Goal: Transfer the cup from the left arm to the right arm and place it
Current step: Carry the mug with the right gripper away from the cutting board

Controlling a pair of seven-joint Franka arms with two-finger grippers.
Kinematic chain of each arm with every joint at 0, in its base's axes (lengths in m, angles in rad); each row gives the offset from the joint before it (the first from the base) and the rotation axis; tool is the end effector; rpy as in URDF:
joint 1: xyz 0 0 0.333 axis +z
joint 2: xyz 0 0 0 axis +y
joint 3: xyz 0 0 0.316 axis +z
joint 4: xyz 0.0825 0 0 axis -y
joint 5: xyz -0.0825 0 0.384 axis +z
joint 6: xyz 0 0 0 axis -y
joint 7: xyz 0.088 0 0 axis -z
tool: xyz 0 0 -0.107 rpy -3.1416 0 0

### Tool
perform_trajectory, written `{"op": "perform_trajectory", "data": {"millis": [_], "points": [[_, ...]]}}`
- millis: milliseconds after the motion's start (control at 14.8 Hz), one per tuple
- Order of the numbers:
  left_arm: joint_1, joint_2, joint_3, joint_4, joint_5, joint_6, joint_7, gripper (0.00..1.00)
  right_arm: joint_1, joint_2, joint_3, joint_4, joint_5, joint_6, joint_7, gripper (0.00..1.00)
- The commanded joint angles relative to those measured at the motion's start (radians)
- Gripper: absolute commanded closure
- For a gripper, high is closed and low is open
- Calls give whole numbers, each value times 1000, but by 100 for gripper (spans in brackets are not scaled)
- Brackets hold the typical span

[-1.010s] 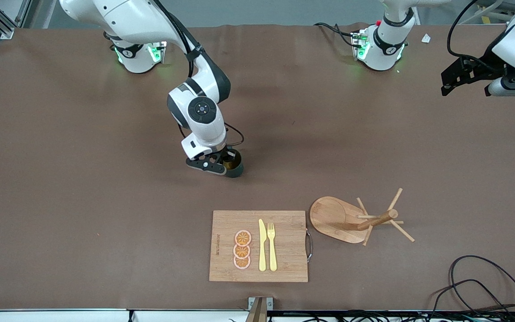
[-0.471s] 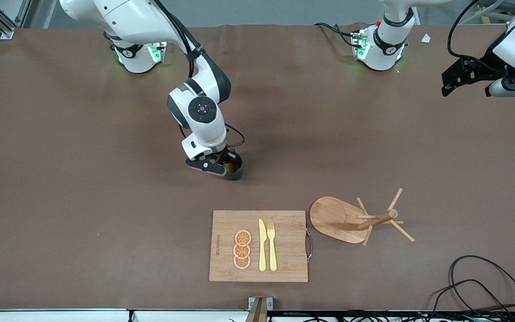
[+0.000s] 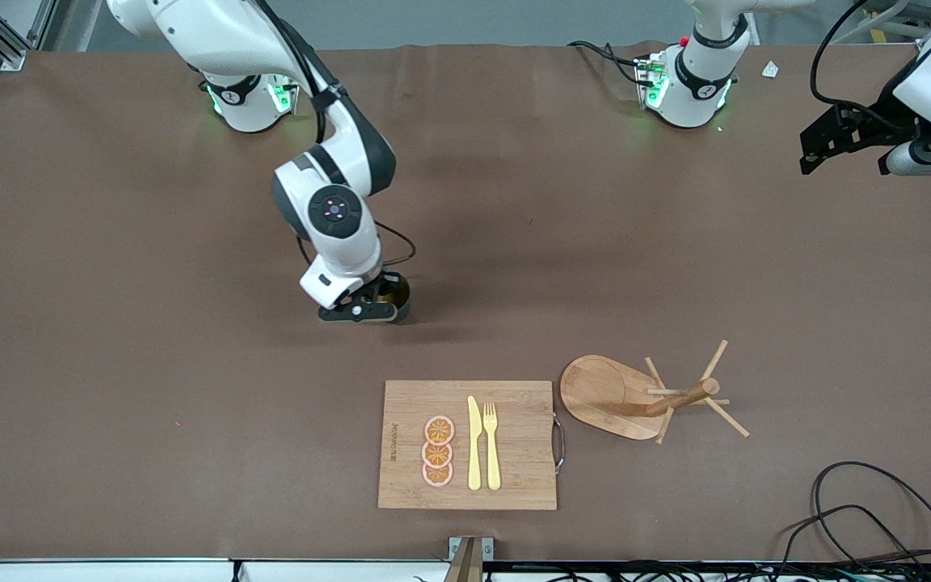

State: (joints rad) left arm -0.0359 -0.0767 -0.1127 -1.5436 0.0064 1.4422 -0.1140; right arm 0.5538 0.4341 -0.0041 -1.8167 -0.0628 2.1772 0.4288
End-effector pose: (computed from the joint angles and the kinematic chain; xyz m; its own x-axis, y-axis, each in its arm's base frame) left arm 0.5109 -0.0785 0.6669 0.9992 -0.0332 -0.0233 -0.0336 -0.9993 -0.0177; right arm 0.5453 0.3315 0.2946 0.9866 0.1563 -0.0467 0.1596 -0.9842 0.0769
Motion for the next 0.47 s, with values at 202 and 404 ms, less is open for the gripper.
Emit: {"op": "perform_trajectory", "data": {"millis": [202,404], "points": [[10,-6,-4,2,-9,-5,20,0,-57,-84,15,-97,-40,42,-418,100],[10,-6,-4,2,-11,-5,20,0,-118,-126,15,-199,-40,166,-707,100]]}}
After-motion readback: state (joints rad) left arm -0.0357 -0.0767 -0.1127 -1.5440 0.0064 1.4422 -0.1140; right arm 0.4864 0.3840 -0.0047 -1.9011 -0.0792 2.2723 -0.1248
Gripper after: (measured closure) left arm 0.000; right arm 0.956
